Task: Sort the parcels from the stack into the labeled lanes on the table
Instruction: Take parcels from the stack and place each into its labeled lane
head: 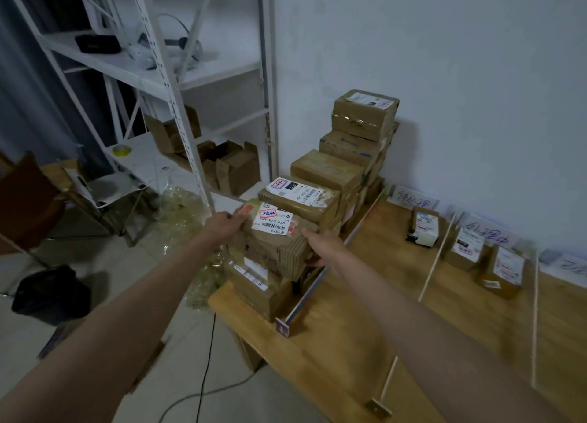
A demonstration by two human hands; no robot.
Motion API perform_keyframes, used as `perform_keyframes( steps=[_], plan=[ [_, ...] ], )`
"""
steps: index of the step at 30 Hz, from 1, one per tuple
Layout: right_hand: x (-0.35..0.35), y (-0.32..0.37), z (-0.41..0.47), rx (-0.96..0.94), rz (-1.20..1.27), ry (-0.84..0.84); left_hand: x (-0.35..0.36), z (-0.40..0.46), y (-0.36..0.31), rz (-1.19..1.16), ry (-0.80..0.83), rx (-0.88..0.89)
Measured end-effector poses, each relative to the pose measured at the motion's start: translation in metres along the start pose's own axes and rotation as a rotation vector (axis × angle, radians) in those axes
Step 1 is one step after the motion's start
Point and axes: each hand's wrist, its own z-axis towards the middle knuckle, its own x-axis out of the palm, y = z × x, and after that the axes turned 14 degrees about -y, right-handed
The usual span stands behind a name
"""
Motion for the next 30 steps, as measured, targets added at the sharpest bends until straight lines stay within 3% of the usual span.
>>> perform_keyframes(
  steps=[16,24,30],
  plan=[
    [-0.009,-0.003,-0.035,-0.025,0.122,-0.081,-0.024,-0.017,0.009,-0.107,-0.01,0.122],
    [-0.045,-0.01,-0.088,-0.094,-0.052,0.114,-0.055,-0.03,-0.001,0.008,0.144,0.248],
    [-0.077,-0.035,-0.121,-0.076,-0.146,0.119,-0.039,-0.06,-0.007,0.027,0.312,0.305]
  ],
)
